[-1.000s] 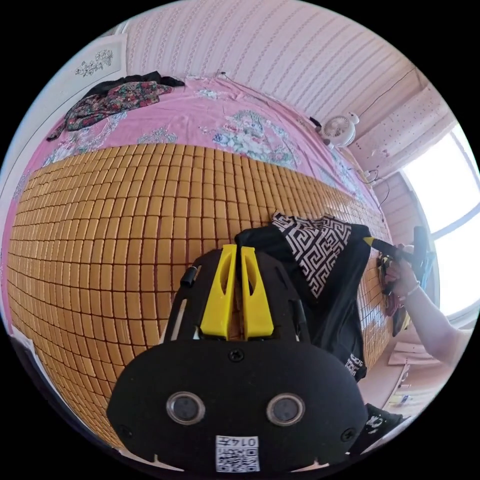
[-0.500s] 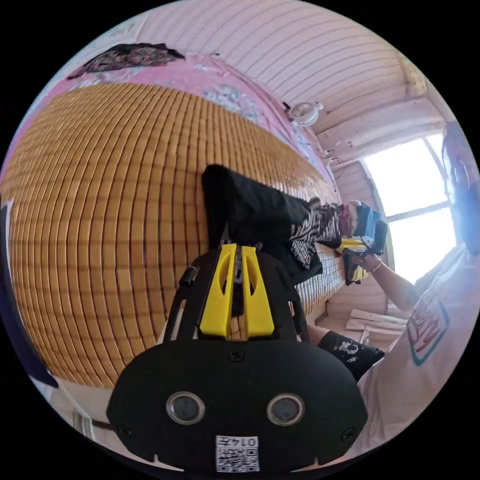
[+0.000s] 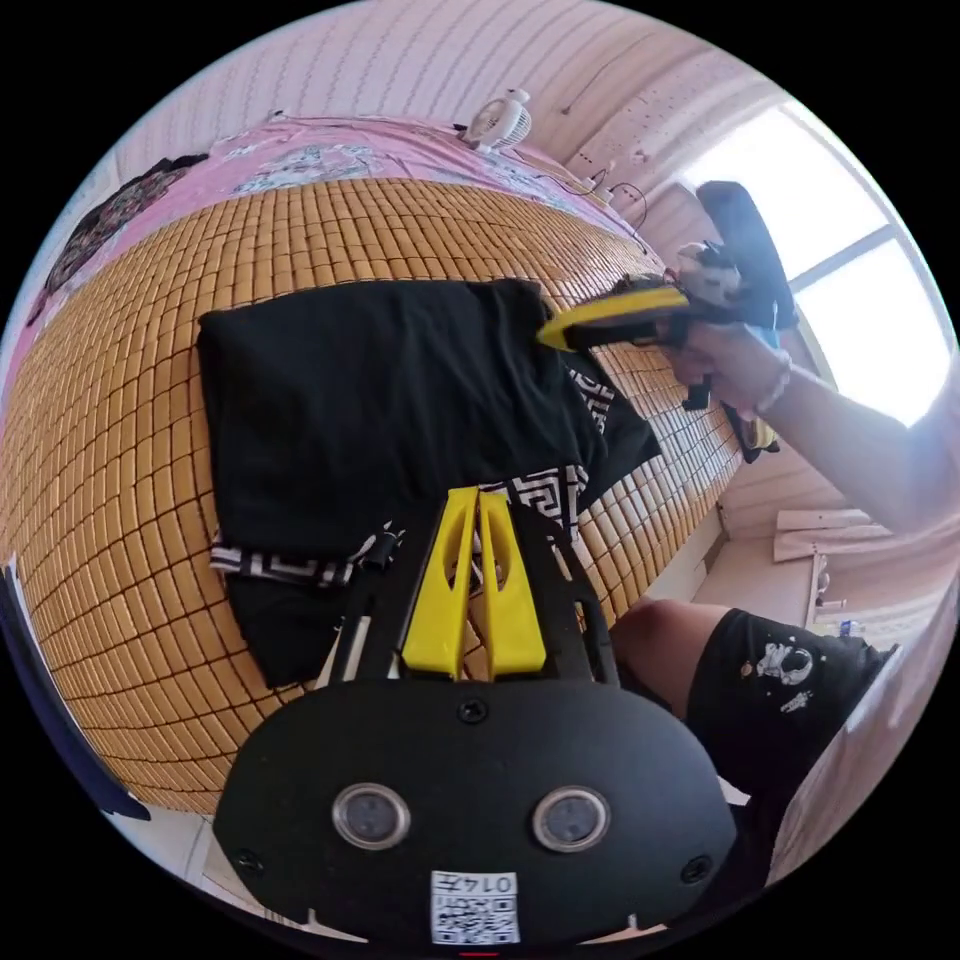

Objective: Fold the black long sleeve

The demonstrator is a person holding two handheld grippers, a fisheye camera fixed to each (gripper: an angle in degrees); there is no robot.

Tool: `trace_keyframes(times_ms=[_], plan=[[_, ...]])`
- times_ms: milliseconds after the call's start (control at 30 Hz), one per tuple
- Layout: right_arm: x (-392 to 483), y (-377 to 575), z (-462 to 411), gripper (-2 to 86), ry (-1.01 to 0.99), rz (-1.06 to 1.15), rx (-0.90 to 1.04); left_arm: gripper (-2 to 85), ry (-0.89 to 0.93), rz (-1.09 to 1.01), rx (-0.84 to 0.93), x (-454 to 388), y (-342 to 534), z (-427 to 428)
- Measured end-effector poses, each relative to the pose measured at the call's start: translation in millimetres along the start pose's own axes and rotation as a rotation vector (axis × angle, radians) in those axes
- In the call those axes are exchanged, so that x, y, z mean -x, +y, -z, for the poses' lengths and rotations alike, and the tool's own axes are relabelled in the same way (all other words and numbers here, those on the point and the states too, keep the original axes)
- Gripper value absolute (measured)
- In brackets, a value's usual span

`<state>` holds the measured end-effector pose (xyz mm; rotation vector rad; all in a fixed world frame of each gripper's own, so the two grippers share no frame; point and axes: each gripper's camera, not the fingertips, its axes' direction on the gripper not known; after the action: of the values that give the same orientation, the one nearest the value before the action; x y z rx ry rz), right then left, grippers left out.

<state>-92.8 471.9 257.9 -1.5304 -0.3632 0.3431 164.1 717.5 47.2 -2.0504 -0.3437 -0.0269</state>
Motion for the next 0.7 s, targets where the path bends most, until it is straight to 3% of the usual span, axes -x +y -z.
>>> trace_keyframes(times_ms=[133, 200, 300, 700], plan=[[12.8, -85.8, -46.3, -0.3, 0.122, 0.128, 0.119, -1.0, -0.059, -0.034, 0.078, -27.1, -2.1, -29.3], [20.3, -126.8, -93.6, -0.3, 0.156, 0.219, 0.370, -1.0, -0.059, -0.036, 0.033, -37.7, 4.8, -30.0], [24.4, -164.8, -105.3, -0.3, 0.103, 0.231, 0.484, -1.0, -0.041, -0.030, 0.033, -47.8, 6.4, -27.9], [75.4, -244.7, -160.2, -0.3, 0.202, 0.368, 0.783, -1.0, -0.089, -0.046, 0.022, -102.4, 15.4, -20.3]])
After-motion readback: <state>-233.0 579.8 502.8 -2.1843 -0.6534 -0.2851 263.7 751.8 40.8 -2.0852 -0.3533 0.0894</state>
